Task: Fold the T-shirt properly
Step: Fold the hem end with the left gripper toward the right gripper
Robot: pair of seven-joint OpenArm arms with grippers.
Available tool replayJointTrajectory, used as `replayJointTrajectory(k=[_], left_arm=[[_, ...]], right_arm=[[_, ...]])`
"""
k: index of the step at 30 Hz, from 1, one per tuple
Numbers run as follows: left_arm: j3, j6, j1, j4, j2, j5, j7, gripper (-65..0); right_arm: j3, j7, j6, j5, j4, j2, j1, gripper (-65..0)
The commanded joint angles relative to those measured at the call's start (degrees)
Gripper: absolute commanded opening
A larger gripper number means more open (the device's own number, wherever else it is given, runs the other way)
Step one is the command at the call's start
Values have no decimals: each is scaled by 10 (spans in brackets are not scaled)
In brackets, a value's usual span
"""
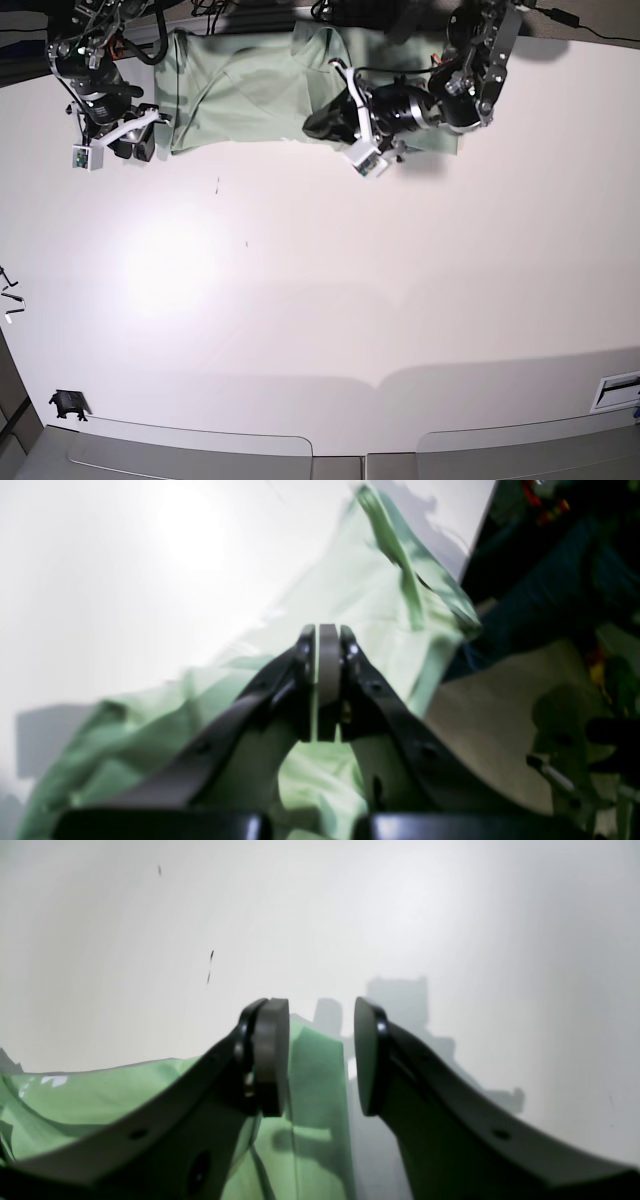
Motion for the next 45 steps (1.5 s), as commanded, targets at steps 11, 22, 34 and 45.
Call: replayJointTrajectory(k=[11,22,34,45], left_arm=[[-120,48,52,89,-68,65,30,-650],[-71,49,107,43,-72,84,-21,-650],[49,49,66,5,-9,80,-21,-650],[109,49,22,19,4,81,27,-650]], right_arm=[[3,9,0,2,9,7,2,-444],[3,11,0,5,9,7,2,-444],[3,11,0,22,9,7,2,-444],[5,9,0,3,9,7,2,-444]])
